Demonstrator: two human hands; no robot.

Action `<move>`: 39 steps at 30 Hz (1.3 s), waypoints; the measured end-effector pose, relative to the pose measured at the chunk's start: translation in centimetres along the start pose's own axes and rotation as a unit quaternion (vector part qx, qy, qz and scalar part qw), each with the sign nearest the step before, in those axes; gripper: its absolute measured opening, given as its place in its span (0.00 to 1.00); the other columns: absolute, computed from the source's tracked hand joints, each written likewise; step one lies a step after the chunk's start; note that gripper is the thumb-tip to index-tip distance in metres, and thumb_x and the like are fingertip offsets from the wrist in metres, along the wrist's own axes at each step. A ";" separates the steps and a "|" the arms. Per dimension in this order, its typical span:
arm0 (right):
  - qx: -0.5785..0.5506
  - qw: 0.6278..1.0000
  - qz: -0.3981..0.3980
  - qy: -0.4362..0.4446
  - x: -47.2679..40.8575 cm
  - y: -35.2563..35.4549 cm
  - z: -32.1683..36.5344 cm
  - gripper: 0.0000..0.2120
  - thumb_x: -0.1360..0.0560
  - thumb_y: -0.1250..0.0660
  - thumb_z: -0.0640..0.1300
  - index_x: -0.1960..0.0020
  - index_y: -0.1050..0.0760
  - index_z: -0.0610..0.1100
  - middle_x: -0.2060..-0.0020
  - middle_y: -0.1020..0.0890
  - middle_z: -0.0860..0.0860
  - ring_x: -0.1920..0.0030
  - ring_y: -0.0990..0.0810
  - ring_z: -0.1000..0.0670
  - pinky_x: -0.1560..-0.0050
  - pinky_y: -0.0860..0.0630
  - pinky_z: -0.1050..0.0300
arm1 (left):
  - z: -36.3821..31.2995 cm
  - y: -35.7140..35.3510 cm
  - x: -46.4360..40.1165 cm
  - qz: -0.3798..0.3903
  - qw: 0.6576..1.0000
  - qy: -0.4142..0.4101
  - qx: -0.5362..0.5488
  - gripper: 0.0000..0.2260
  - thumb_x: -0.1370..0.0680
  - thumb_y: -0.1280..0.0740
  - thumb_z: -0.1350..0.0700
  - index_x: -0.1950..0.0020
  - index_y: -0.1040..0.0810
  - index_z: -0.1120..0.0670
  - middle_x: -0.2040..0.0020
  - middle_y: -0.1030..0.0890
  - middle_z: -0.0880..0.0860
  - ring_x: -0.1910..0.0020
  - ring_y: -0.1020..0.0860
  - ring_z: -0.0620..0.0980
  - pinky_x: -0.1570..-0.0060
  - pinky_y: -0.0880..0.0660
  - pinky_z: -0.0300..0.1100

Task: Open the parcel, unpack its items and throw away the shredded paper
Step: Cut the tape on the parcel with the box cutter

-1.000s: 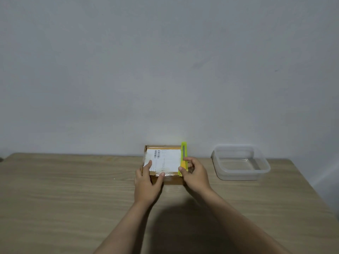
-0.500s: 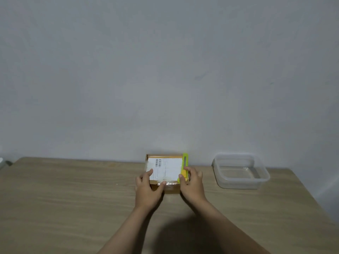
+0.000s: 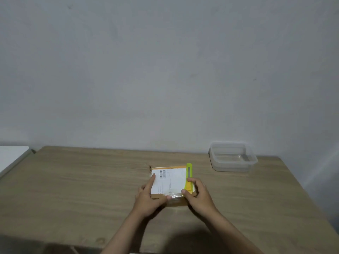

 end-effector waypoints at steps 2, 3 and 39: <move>-0.012 0.999 0.023 -0.022 0.7 -0.3 0.3 0.15 0.28 0.30 0.46 0.46 0.30 0.57 0.53 0.20 0.51 0.63 0.23 0.56 0.60 0.27 0.67 | -0.6 0.2 0.9 0.011 1.000 0.002 0.007 0.47 0.41 0.24 0.39 0.26 0.42 0.39 0.35 0.26 0.48 0.40 0.27 0.47 0.43 0.30 0.37; -0.013 0.999 0.027 -0.024 1.1 -0.3 0.5 0.14 0.28 0.31 0.46 0.46 0.31 0.56 0.55 0.19 0.51 0.65 0.24 0.57 0.61 0.27 0.67 | -0.9 0.3 1.3 0.010 1.000 0.001 0.013 0.47 0.40 0.23 0.41 0.26 0.42 0.41 0.35 0.26 0.48 0.42 0.26 0.46 0.46 0.30 0.36; 0.038 0.998 -0.026 -0.033 10.3 8.6 1.9 0.14 0.26 0.33 0.37 0.50 0.25 0.56 0.49 0.24 0.43 0.63 0.15 0.42 0.58 0.18 0.41 | 0.6 -1.4 8.8 0.038 0.997 -0.059 0.040 0.43 0.35 0.22 0.50 0.26 0.40 0.45 0.38 0.30 0.42 0.42 0.29 0.43 0.46 0.33 0.32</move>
Point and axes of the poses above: each hand's wrist, its own x-axis away from the middle knuckle, its own y-axis out of the back of the hand, z = x × y, the point moved 3 cm from there along -x, towards the middle knuckle
